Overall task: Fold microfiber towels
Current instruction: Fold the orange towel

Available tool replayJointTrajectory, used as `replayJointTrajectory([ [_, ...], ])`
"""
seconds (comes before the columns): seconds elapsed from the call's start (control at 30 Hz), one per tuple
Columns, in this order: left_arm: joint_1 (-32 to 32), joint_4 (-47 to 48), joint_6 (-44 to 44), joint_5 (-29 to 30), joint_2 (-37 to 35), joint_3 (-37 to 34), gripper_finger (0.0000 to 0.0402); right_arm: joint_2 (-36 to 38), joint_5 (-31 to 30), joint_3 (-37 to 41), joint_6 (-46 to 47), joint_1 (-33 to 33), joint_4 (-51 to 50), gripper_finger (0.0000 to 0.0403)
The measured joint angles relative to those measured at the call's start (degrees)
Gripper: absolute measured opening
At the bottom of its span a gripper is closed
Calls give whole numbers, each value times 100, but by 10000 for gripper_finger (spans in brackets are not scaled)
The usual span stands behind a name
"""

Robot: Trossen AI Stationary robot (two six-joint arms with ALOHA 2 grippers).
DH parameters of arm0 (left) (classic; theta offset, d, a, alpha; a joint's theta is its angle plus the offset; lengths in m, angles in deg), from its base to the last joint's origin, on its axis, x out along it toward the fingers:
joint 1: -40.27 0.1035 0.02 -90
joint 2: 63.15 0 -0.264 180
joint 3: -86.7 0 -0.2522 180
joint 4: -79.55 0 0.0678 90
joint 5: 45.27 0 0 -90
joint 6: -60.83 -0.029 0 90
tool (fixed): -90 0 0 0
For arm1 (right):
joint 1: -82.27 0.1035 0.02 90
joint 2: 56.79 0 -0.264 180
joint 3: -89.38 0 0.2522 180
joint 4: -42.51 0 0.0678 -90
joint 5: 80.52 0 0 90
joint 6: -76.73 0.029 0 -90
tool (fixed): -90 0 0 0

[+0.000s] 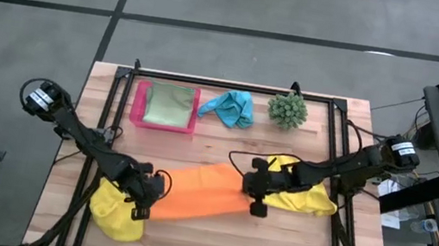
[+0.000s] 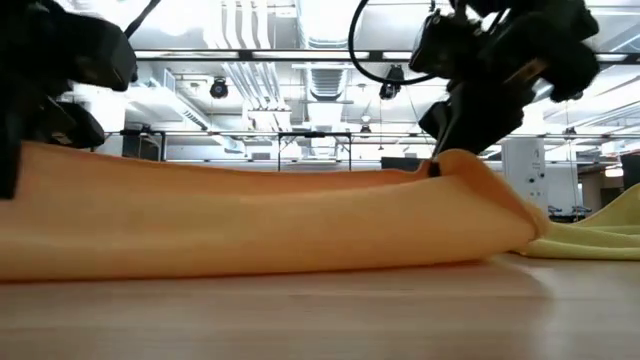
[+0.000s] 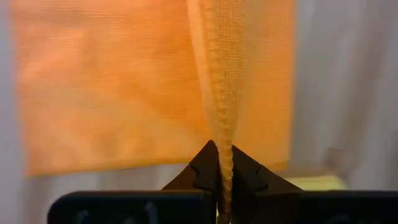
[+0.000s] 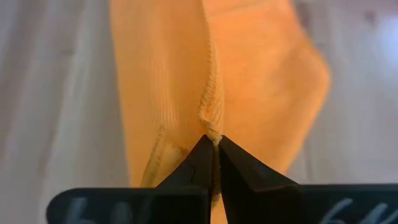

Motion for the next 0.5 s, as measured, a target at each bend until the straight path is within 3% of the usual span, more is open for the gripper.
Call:
replayJointTrajectory([
  [0.23, 104, 168, -9, 403, 35, -153, 0, -6, -384, 0, -116, -304, 17, 9],
  [0.5, 184, 130, -7, 538, 213, -404, 0, -435, -430, 0, -259, -435, 217, 9],
])
